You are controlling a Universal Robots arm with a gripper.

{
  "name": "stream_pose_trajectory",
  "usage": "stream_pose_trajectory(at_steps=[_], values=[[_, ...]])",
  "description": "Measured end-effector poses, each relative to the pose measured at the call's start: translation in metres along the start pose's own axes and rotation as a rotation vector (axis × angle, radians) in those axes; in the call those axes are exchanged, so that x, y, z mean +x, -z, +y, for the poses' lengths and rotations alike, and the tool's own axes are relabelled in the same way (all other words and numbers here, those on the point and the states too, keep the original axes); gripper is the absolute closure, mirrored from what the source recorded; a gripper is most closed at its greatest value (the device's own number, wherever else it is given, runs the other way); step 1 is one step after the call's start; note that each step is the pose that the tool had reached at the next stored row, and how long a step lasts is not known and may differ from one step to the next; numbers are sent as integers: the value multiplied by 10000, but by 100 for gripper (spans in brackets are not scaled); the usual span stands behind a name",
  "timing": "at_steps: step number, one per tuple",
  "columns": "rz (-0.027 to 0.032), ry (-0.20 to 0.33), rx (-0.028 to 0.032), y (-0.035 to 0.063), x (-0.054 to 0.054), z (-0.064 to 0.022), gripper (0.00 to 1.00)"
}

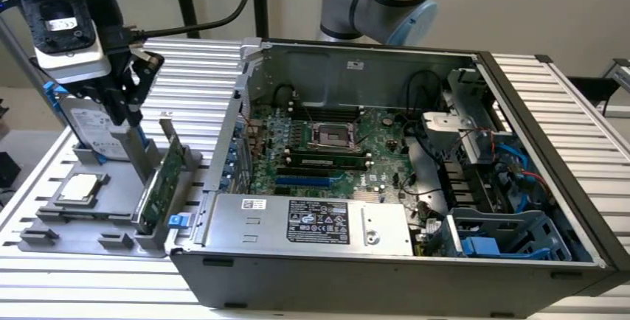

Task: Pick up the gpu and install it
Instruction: 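Pick up the gpu and move the gpu toward the slot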

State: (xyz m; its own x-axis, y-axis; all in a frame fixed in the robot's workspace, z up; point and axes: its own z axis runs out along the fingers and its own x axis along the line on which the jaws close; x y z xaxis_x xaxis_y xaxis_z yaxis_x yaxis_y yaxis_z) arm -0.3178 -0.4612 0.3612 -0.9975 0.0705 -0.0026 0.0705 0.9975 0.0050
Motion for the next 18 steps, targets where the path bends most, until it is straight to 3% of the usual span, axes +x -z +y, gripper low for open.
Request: stream_pose_trajectory(at_steps=[3, 5, 6, 18], values=[[-22, 2, -1, -13, 12, -2, 58], [-25, 0, 21, -26, 19, -2, 58], [-41, 0, 30, -41, 28, -2, 52], [-203, 1, 20, -259, 77, -8, 52]])
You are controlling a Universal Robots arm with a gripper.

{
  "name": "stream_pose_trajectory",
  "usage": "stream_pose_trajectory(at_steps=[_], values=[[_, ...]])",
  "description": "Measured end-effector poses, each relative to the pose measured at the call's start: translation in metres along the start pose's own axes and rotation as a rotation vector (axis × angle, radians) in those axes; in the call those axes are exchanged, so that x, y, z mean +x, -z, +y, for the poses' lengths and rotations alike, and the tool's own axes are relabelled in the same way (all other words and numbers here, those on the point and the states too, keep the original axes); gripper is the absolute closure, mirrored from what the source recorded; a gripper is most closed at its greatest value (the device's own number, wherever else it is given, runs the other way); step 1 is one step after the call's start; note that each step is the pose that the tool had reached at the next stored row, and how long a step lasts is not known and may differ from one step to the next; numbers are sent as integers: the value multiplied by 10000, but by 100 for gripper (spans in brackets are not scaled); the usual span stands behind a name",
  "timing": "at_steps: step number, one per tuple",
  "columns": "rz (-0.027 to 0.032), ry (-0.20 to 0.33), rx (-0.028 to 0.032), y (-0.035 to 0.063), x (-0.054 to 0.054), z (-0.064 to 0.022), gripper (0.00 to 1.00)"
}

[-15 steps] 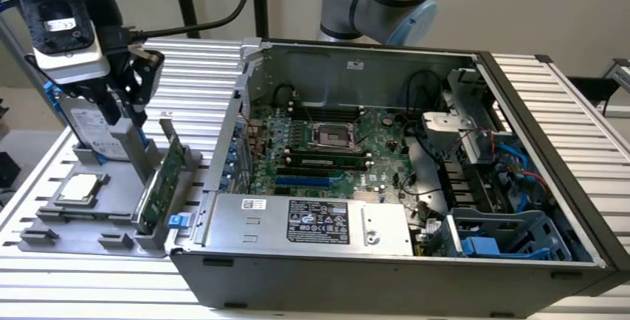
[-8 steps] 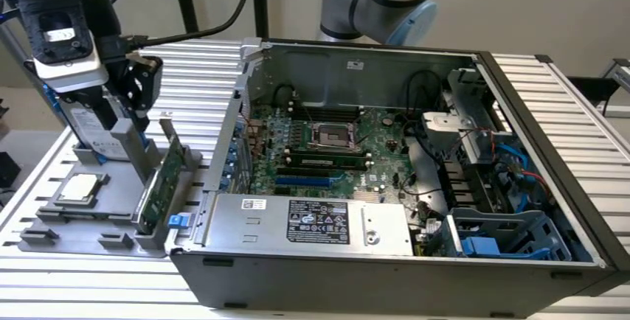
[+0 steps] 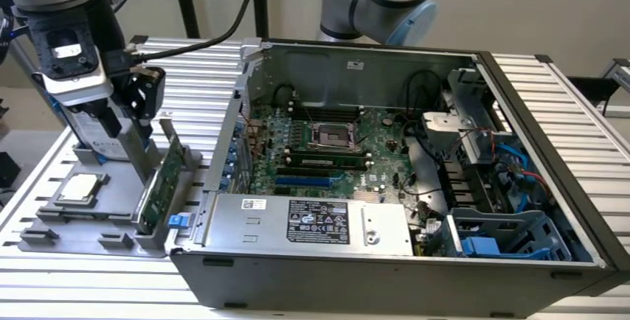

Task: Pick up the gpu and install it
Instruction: 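Pick up the gpu and move the gpu toward the slot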

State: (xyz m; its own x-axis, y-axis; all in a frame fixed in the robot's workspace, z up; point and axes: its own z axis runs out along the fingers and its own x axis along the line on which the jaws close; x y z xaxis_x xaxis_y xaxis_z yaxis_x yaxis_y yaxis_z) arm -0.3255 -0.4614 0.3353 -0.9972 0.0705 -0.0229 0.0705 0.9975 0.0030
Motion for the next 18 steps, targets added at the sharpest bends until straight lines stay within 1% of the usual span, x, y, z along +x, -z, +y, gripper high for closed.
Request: stream_pose_trajectory(at_steps=[3, 13, 18], values=[[-26, 0, -2, -55, 1, -3, 52], [-83, -19, -5, -237, 4, -24, 52], [-95, -48, -5, -328, 5, -40, 52]])
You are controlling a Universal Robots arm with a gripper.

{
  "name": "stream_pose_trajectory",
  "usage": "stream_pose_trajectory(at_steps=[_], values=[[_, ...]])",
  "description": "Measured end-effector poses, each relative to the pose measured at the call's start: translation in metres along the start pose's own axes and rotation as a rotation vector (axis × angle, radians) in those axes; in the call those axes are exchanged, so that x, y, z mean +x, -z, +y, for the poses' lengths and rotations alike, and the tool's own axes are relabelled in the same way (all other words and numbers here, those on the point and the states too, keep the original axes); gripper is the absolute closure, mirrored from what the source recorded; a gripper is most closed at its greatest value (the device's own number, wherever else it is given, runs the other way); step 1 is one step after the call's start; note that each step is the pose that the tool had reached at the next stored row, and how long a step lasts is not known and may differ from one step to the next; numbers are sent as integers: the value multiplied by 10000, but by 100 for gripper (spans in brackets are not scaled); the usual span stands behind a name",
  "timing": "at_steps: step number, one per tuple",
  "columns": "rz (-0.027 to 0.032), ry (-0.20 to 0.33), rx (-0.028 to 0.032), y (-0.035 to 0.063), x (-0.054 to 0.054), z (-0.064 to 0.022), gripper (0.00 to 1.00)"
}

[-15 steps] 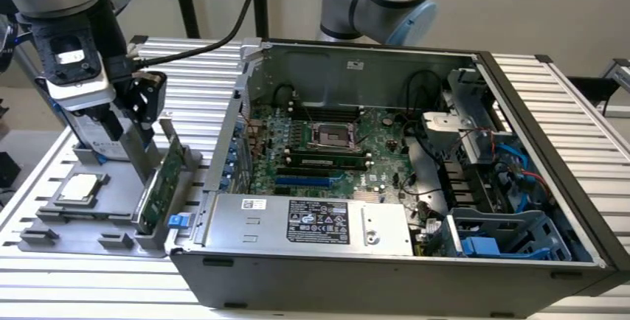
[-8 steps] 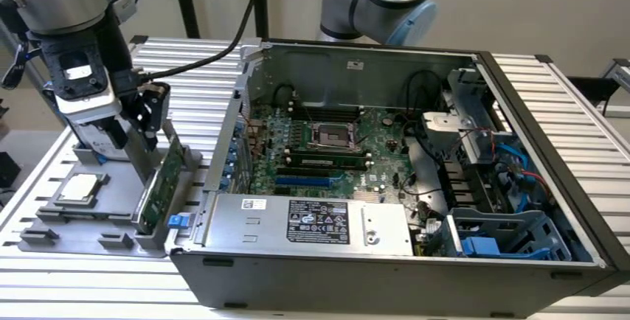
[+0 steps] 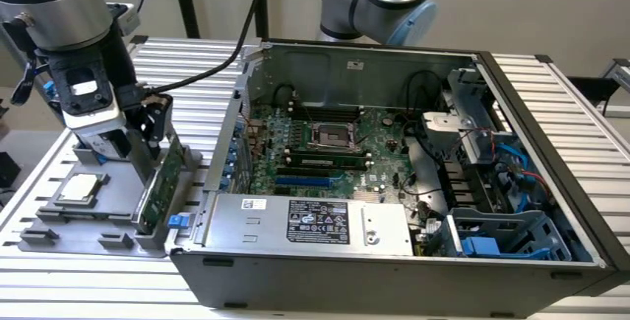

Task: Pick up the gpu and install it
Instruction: 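Pick up the gpu and move the gpu toward the slot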

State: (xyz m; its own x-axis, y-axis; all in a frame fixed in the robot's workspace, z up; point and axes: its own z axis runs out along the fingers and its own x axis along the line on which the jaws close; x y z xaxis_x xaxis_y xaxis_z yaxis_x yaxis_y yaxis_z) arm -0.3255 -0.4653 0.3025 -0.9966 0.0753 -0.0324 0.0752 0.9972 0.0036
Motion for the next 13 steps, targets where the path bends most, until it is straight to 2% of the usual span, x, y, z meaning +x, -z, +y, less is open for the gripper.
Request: stream_pose_trajectory(at_steps=[13], values=[[-10, -56, 1, -236, 5, -37, 52]])
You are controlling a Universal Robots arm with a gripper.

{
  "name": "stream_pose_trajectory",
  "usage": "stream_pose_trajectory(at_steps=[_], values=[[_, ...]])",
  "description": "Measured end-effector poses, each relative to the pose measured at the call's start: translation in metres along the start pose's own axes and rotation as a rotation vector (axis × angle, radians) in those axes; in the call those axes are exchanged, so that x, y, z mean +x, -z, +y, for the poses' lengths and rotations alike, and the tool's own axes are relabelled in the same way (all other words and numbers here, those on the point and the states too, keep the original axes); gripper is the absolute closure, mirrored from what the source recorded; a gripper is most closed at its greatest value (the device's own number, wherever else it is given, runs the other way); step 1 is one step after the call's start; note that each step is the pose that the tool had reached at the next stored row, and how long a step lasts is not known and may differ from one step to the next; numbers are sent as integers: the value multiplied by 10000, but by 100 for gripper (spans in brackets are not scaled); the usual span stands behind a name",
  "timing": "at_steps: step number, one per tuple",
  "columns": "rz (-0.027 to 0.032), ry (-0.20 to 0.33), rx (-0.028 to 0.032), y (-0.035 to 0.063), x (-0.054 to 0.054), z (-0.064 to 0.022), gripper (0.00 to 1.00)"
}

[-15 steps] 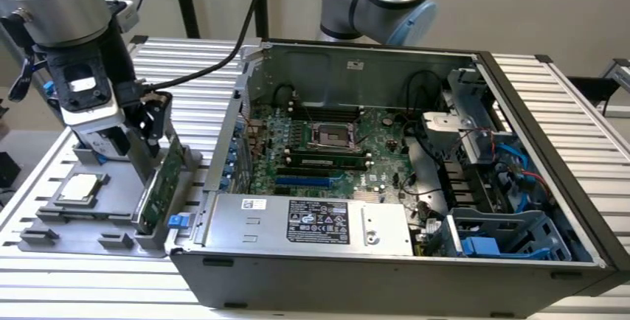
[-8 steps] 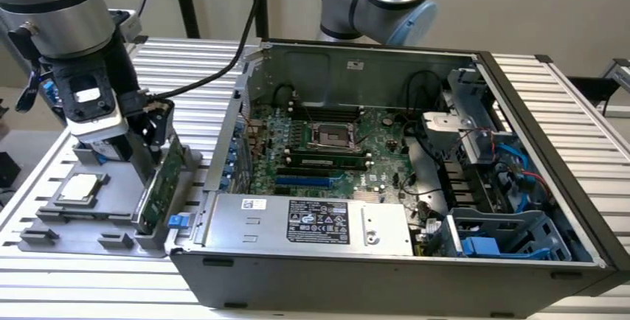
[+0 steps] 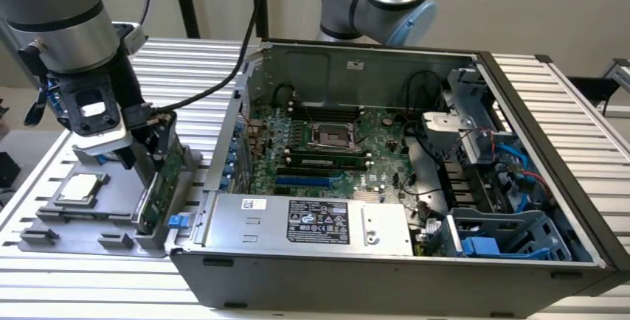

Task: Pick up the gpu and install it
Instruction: 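Pick up the gpu and move the gpu toward the slot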

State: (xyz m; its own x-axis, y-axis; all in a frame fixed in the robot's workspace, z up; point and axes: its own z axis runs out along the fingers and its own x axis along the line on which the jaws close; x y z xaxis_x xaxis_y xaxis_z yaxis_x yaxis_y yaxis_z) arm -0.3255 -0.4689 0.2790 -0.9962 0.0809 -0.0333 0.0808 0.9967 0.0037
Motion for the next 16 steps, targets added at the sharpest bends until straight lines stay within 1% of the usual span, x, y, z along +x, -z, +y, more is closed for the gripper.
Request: stream_pose_trajectory(at_steps=[13, 15, 16], values=[[-40, -204, 4, -234, 8, 0, 52], [-56, -217, 2, -262, 9, 6, 52], [-73, -222, -2, -273, 10, 9, 52]])
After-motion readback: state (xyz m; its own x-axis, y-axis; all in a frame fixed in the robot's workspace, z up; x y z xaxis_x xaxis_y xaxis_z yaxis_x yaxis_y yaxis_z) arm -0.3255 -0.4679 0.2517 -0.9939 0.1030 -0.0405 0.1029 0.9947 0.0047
